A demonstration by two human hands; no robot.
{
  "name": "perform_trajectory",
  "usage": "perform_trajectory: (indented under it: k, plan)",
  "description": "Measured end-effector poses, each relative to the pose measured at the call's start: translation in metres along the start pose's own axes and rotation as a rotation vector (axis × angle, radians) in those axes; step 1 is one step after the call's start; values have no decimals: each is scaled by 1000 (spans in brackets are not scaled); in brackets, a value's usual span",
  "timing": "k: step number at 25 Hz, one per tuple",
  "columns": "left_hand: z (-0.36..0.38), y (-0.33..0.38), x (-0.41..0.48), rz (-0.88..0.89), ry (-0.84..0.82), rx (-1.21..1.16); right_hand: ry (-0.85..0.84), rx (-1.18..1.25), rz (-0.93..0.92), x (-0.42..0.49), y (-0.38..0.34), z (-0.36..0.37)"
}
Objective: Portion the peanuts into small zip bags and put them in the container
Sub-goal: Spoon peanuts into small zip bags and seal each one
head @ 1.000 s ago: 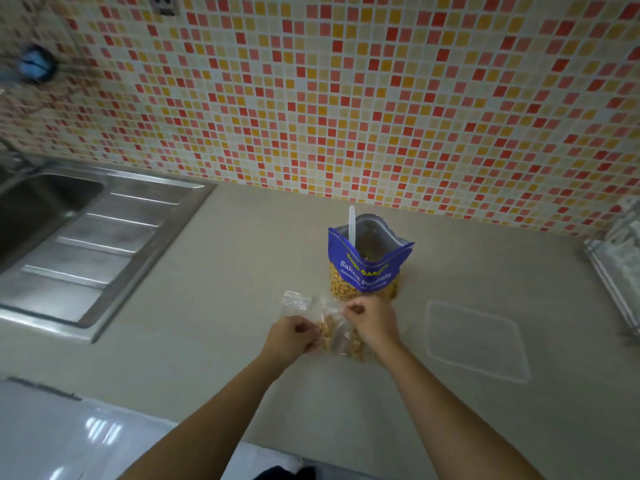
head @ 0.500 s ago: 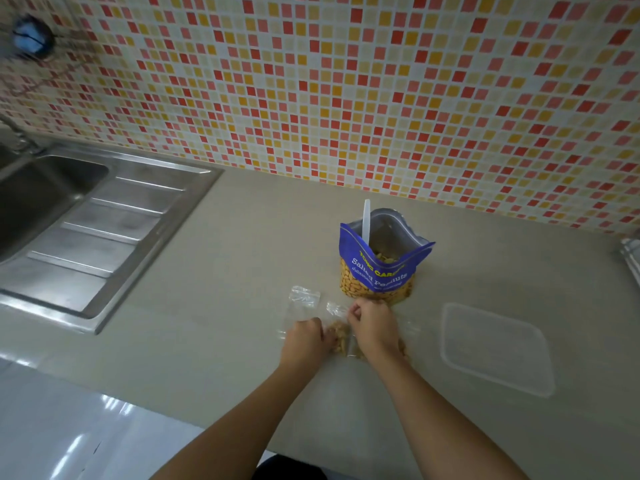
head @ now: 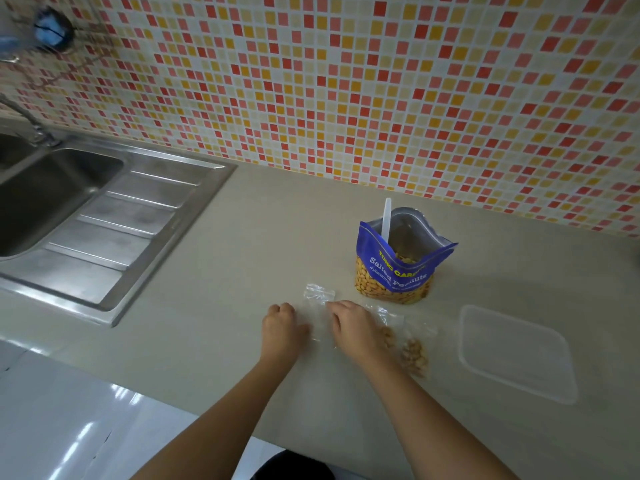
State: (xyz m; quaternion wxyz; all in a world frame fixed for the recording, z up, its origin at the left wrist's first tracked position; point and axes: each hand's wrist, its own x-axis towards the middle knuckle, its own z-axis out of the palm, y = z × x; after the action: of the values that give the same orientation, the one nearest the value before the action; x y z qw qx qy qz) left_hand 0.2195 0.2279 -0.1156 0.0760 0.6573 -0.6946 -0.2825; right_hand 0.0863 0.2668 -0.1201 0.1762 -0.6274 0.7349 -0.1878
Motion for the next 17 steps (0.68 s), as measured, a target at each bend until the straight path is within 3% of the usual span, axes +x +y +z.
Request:
perform_trajectory:
  k: [5, 13, 17]
  plan:
    - [3, 1, 9, -114, -92, -158, -132, -120, 100, 12, -11, 8]
    - [-9, -12, 16, -189, -83, -260, -68, -9, 227, 23, -19, 7]
    - [-17, -19, 22, -184, -69, -249, -113, 5, 197, 26, -22, 13]
